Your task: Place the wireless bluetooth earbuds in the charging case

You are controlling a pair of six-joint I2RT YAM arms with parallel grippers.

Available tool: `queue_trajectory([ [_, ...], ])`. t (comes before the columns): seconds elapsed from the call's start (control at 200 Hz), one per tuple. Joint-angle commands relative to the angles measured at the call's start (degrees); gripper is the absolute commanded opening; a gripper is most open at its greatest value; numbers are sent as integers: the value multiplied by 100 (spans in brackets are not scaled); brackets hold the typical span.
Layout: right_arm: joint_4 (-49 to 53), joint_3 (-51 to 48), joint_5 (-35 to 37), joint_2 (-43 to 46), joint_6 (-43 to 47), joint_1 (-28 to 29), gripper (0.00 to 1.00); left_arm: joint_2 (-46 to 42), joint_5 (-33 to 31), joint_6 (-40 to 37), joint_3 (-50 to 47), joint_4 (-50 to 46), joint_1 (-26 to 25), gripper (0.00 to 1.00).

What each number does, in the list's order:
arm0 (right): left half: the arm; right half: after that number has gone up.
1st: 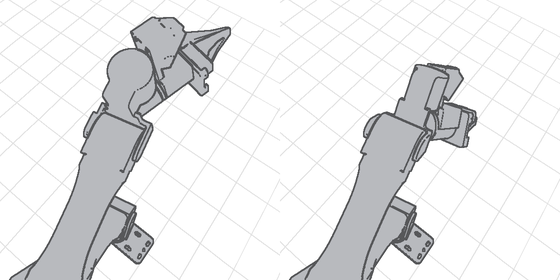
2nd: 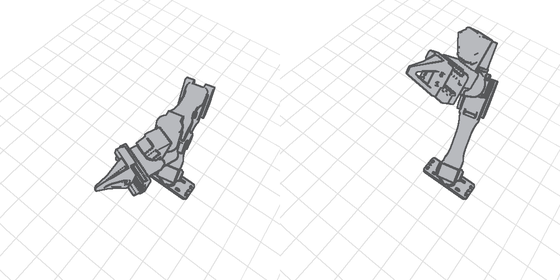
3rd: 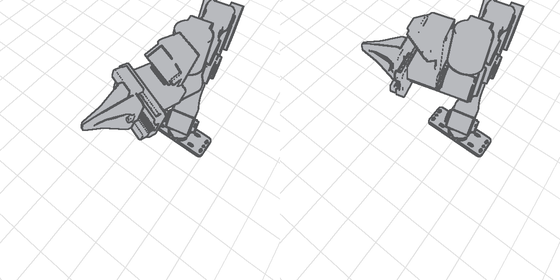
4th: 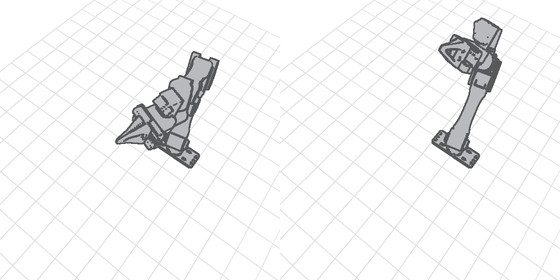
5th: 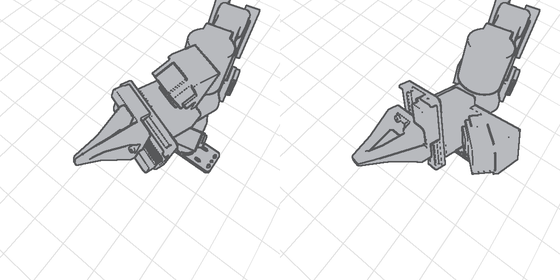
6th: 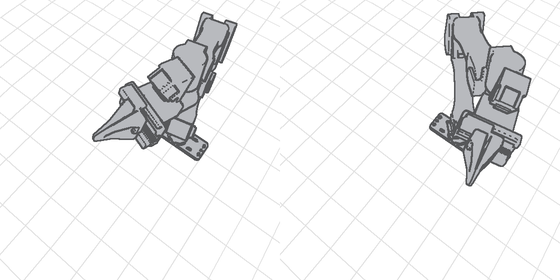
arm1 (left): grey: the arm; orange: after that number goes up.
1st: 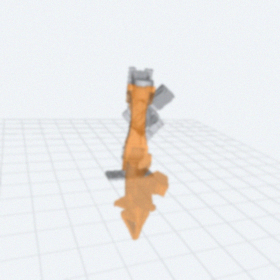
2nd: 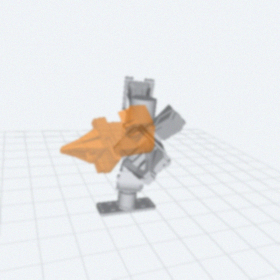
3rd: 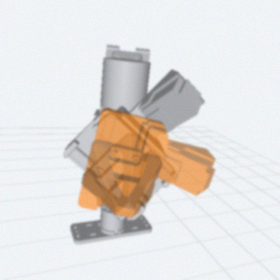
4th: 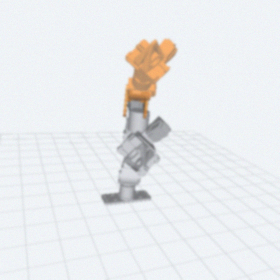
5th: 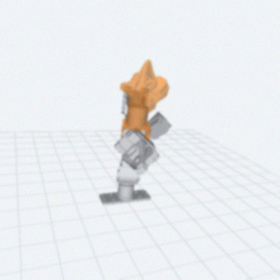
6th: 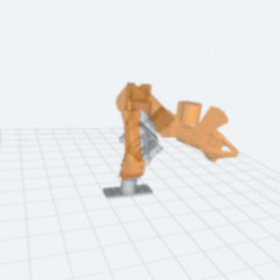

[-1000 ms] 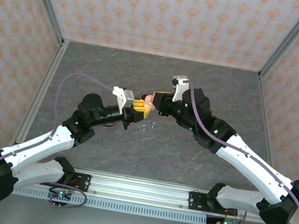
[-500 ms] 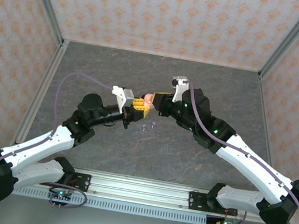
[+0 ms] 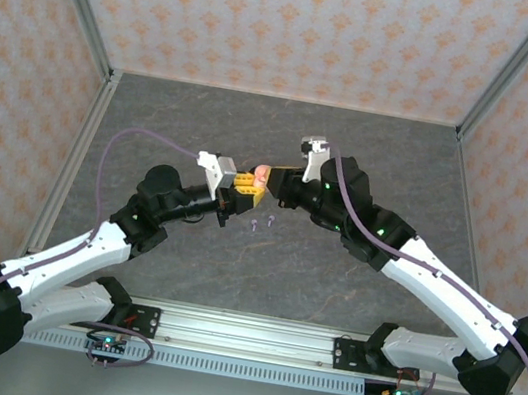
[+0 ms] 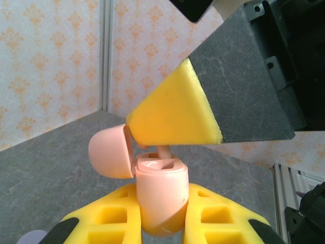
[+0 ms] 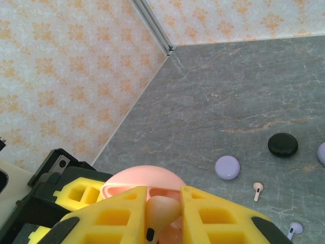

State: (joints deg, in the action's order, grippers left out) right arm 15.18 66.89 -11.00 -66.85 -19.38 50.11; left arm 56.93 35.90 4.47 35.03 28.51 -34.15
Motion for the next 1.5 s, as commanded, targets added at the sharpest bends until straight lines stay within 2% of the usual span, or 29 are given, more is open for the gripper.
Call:
queue_trajectory([
  [0.0, 49, -88, -173, -5, -83, 43, 21, -181, -83, 10, -20, 238, -31, 0],
  [0.19, 25, -80, -226, -7, -110, 43, 25, -217, -83, 10, -22, 218, -36, 0],
  [0.345, 59, 65, -238, 67, -113, 43, 35, -230, -66, 10, -23, 207, -34, 0],
  [0.626, 902, 710, 617, 403, 118, 5, 54, -364, -218, -59, -39, 67, -30, 0],
  [0.756, 1191, 659, 918, 611, 110, -206, 57, -491, -385, -90, -116, 30, -30, 0],
  [0.946, 1414, 153, 823, 568, -268, -787, 57, -711, -358, -87, -136, 41, -37, 0],
  [1.086, 1638, 30, 855, -56, -229, -862, 55, -924, -351, -69, -149, 19, -32, 0],
  [1.196, 1655, 162, 661, -956, -217, -862, 53, -1131, -382, -82, -220, 15, -30, 0],
  [1.496, 2018, 1502, 40, -3446, -77, -795, 44, -1658, -425, -157, -409, -3, -30, 0],
])
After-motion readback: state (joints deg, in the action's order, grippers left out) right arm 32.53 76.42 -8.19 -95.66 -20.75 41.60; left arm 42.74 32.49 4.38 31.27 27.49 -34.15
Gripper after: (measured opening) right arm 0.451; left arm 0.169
